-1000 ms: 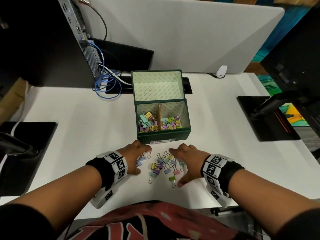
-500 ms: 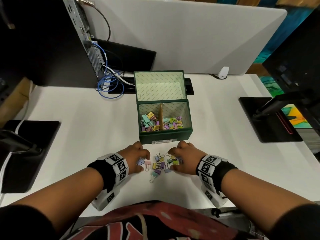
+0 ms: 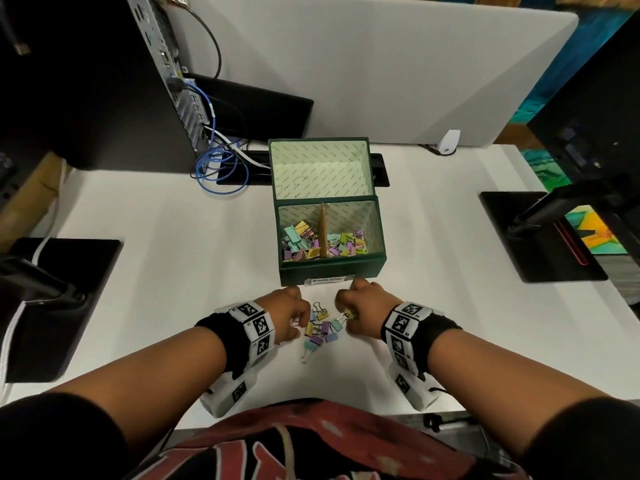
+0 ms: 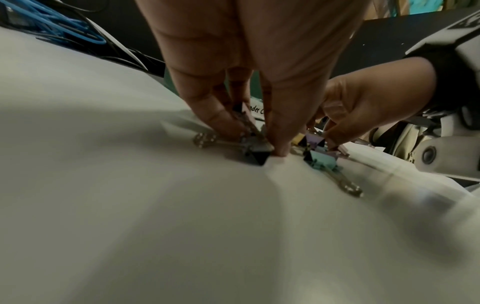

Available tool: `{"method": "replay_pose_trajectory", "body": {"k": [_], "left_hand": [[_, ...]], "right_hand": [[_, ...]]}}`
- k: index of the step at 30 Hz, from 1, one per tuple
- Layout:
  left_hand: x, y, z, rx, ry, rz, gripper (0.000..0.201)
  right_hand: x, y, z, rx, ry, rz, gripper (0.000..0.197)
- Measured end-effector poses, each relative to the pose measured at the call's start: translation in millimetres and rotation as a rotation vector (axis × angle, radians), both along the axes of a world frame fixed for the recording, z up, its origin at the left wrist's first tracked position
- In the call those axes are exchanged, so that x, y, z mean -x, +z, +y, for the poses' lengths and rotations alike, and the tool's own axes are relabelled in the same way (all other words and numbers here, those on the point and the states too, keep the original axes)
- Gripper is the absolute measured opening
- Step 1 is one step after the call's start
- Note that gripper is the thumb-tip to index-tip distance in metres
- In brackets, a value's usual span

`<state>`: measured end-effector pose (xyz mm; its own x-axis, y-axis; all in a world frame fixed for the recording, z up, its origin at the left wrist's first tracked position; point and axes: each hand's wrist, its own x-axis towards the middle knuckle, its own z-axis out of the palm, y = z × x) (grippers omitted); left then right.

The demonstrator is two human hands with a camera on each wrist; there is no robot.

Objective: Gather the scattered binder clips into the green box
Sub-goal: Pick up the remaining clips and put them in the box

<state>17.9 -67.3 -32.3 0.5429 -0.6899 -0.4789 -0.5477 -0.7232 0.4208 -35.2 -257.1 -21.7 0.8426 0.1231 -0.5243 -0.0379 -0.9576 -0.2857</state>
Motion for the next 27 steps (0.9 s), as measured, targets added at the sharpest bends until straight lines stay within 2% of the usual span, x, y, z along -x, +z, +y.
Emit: {"method": "replay_pose_trajectory", "body": {"k": [3, 12, 18, 21, 25, 27], "left_hand": [[-1, -1, 2, 0.016, -0.001, 0.015, 0.020], [-4, 10, 12, 0.083, 0.074, 0.010, 0.015], [-7, 22, 13, 0.224, 0.134, -0.005, 0.011], [-8, 29, 11, 0.288, 0.152, -0.002, 0.010], [-13, 43, 2, 0.409, 0.194, 0.025, 0.009], [-18, 50, -3, 0.451, 0.256, 0.044, 0.016]], "right_hand": [[-2, -2, -5, -0.050, -0.074, -0.003, 0.022], [-3, 0, -20, -0.147, -0.158, -0.012, 0.029], [-1, 6, -31, -0.218, -0.195, -0.057, 0.025], [0, 10, -35, -0.264, -0.226, -0.083, 0.034], [-3, 31, -37, -0.425, -0.301, -0.124, 0.037], [-9, 46, -38, -0.542, -0.352, -0.152, 0.035]]}}
